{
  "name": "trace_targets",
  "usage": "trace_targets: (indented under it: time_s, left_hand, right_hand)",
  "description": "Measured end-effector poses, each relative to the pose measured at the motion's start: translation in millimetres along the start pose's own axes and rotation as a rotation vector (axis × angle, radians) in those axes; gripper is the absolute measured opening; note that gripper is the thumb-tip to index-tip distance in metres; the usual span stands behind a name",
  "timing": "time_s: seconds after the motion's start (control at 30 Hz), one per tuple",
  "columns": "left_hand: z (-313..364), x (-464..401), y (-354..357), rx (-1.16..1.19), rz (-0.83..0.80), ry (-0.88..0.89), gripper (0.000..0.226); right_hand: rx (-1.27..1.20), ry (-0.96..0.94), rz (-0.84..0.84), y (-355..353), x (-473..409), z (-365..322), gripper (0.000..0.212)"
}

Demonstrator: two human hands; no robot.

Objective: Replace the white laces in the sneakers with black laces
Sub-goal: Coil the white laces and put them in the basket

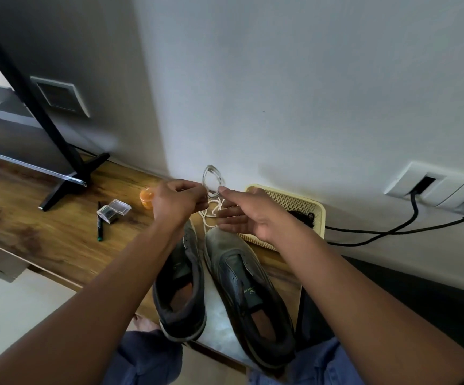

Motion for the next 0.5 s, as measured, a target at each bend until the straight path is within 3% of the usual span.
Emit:
trace_targets:
  time_s: [0.1,0.23,0.5]
  left_hand:
    - [-4.2,4.7,9.2,0.061,-0.011,-0.028,0.021]
    - [-11.3,9.3,21.6,0.046,-0.028,-0.001,0.042]
    - [-19.3,14.0,34.4,0.056,-0.039,0.010,0.027]
  right_hand:
    - [-0.151,0.015,-0.043,6.2,-7.8,3.6,0.036]
    - [-0.223,-0.045,-0.010,4.3,-12.0,1.5,0.015]
    - [-0.370,-0.048,0.010,-10.8,-14.7,2.1,0.014]
Point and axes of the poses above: each hand's wrist, its own x-axis away from the middle knuckle, its own y-axis out of the palm, z = x × y, the point moved 7 cm from there along -x, towards the middle knuckle
